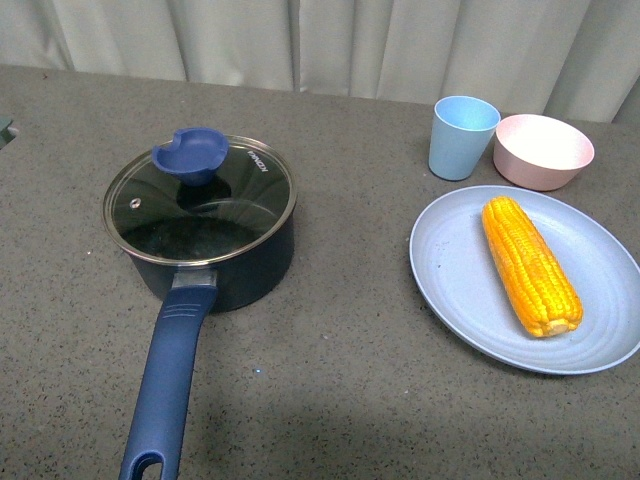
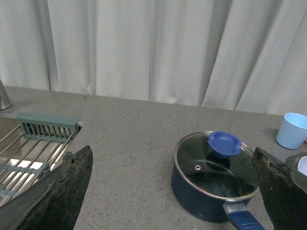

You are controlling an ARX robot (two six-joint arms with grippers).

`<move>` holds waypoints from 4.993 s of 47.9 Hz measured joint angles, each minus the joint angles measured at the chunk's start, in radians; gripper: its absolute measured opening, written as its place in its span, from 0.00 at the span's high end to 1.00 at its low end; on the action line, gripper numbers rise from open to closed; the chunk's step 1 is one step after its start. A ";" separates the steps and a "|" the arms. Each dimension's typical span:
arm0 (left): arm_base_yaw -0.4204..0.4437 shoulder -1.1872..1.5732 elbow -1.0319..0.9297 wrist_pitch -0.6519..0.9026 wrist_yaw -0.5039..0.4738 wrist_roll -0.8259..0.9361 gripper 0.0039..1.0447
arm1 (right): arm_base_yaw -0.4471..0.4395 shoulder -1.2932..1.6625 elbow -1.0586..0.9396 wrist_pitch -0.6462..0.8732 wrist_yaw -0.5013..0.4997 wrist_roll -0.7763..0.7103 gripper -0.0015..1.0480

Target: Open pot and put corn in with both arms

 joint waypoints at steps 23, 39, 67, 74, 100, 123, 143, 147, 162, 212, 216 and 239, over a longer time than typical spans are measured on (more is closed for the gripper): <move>0.000 0.000 0.000 0.000 0.000 0.000 0.06 | 0.000 0.000 0.000 0.000 0.000 0.000 0.09; 0.000 0.000 0.000 0.000 0.000 0.000 0.06 | 0.000 0.000 0.000 0.000 0.000 0.000 0.09; 0.000 0.000 0.000 0.000 0.000 0.000 0.06 | 0.000 0.000 0.000 0.000 0.000 0.000 0.09; 0.000 0.000 0.000 0.000 0.000 0.000 0.06 | 0.000 0.000 0.000 0.000 0.000 0.000 0.09; -0.060 0.219 0.003 0.129 -0.348 -0.040 0.06 | -0.001 0.000 0.000 0.000 0.000 0.000 0.09; -0.122 1.408 0.289 1.020 -0.216 -0.170 0.06 | -0.001 0.000 0.000 0.000 0.000 0.000 0.09; -0.237 1.811 0.529 1.106 -0.220 -0.175 0.06 | -0.001 0.000 0.000 0.000 0.000 0.000 0.09; -0.247 1.856 0.560 1.106 -0.214 -0.172 0.06 | -0.001 0.000 0.000 0.000 0.000 0.000 0.09; -0.305 1.944 0.628 1.118 -0.215 -0.154 0.06 | -0.001 0.000 0.000 0.000 0.000 0.000 0.09; -0.327 2.072 0.703 1.014 -0.106 -0.123 0.38 | -0.001 0.000 0.000 0.000 0.000 0.000 0.09; -0.328 2.045 0.698 1.003 -0.105 -0.125 0.43 | -0.001 0.000 0.000 0.000 0.000 0.000 0.09; -0.135 1.871 0.626 1.099 -0.065 -0.080 0.44 | -0.001 0.000 0.000 0.000 0.000 0.000 0.09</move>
